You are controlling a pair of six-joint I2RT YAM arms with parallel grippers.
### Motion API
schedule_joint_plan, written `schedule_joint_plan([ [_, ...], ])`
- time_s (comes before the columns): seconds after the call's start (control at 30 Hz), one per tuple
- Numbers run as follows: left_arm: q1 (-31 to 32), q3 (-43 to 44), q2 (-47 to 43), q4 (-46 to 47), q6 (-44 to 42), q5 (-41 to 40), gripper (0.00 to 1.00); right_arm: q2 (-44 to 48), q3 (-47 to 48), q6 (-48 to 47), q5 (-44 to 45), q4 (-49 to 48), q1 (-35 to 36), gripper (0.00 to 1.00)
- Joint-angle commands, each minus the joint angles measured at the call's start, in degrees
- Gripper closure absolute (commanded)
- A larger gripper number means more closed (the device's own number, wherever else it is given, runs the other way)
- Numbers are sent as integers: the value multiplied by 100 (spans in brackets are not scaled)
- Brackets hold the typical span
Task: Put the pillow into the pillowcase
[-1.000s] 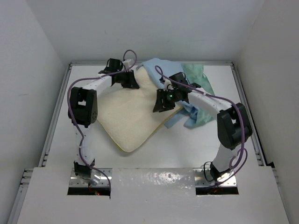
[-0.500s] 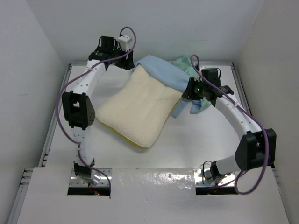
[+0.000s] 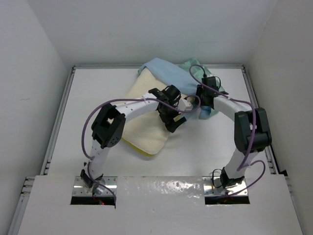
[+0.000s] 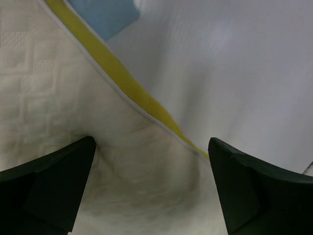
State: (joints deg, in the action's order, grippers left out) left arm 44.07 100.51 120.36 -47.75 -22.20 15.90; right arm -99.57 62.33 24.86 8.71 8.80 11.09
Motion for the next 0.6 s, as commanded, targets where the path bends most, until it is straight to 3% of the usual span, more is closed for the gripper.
schedule_joint_plan([
  [0.0,-259,65,110,-59,5,-517,0,-527,420,-306,727,-354,7,55],
  [0.13,-259,-224,322,282,5,-790,1,-862,430,-377,940,-535,-11,51],
  [0.17,-259,-277,365,362,31,-860,6,-897,351,-377,826,-841,-19,50],
  [0.2,-294,-356,435,484,83,-826,14,-924,281,-359,817,-1036,-19,50],
  [0.23,-320,-357,471,503,127,-651,38,-933,271,-298,825,-1168,-28,50],
  [0.3,-426,-322,541,503,224,-283,55,-994,280,-254,913,-1468,-46,50],
  [0.33,-461,-278,559,460,224,-63,68,-1012,280,-210,913,-1573,-63,50],
  [0.37,-496,-199,577,433,233,313,72,-1038,289,-184,887,-1792,-89,51],
  [0.4,-557,-137,594,346,207,482,80,-1090,263,-157,782,-1933,-98,57],
  [0.43,-593,-102,586,336,233,615,95,-1134,254,-131,712,-2074,-107,61],
  [0.47,-619,-84,586,354,259,755,100,-1178,236,-113,676,-2327,-107,66],
  [0.5,-689,-49,577,371,303,783,100,-1266,236,-96,702,-2400,-116,74],
  [0.53,-724,-49,559,389,304,792,100,-1310,245,9,772,-2426,-116,93],
  [0.57,-803,-58,533,432,330,774,100,-1345,254,62,833,-2392,-133,99],
])
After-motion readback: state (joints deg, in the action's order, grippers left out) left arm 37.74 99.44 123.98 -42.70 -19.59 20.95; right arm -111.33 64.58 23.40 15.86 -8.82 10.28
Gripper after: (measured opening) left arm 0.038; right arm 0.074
